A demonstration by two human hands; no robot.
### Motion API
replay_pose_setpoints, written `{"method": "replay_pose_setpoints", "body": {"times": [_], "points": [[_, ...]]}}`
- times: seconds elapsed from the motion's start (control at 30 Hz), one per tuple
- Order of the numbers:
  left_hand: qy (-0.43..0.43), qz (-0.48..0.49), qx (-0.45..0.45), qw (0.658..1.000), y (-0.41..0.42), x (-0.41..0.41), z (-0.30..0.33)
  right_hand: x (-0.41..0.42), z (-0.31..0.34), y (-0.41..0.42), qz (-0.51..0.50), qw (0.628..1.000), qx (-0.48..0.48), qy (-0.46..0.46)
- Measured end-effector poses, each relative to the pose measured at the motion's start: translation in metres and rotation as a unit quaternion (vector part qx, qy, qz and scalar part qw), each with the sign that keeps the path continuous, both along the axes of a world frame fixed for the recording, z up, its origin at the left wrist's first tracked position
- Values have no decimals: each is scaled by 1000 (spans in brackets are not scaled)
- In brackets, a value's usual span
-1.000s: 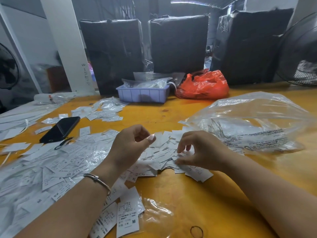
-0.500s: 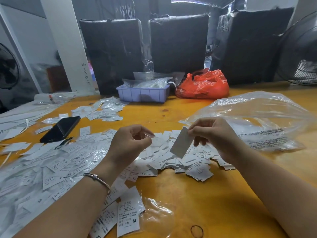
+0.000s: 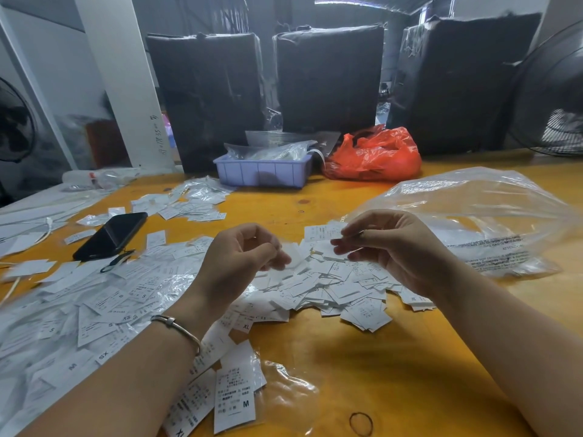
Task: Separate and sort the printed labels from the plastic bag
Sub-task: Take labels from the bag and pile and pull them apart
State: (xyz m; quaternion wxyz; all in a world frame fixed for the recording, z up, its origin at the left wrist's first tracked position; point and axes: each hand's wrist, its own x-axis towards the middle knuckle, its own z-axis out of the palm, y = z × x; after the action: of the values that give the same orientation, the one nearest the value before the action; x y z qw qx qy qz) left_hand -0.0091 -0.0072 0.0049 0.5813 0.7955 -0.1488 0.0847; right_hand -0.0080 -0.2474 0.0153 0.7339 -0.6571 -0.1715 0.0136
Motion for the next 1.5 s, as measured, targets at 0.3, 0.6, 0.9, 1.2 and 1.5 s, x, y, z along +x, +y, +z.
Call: {"method": "replay_pose_setpoints", "body": {"times": [0.3, 0.6, 0.9, 1.2, 1.5], "points": [[-54, -25, 8, 998, 0, 1, -1, -4, 5, 0, -27, 998, -6, -49], [-85, -61, 38, 994, -4, -2, -1, -5, 6, 0, -91, 991, -2, -102], [-106, -58, 78, 989, -5, -2, -2, -16, 12, 6, -132, 964, -81, -217], [-120, -57, 91, 987, -5, -3, -1, -19, 10, 16, -143, 927, -192, -288], [-119, -66, 87, 987, -5, -3, -1, -15, 7, 13, -166, 906, -231, -313]]}}
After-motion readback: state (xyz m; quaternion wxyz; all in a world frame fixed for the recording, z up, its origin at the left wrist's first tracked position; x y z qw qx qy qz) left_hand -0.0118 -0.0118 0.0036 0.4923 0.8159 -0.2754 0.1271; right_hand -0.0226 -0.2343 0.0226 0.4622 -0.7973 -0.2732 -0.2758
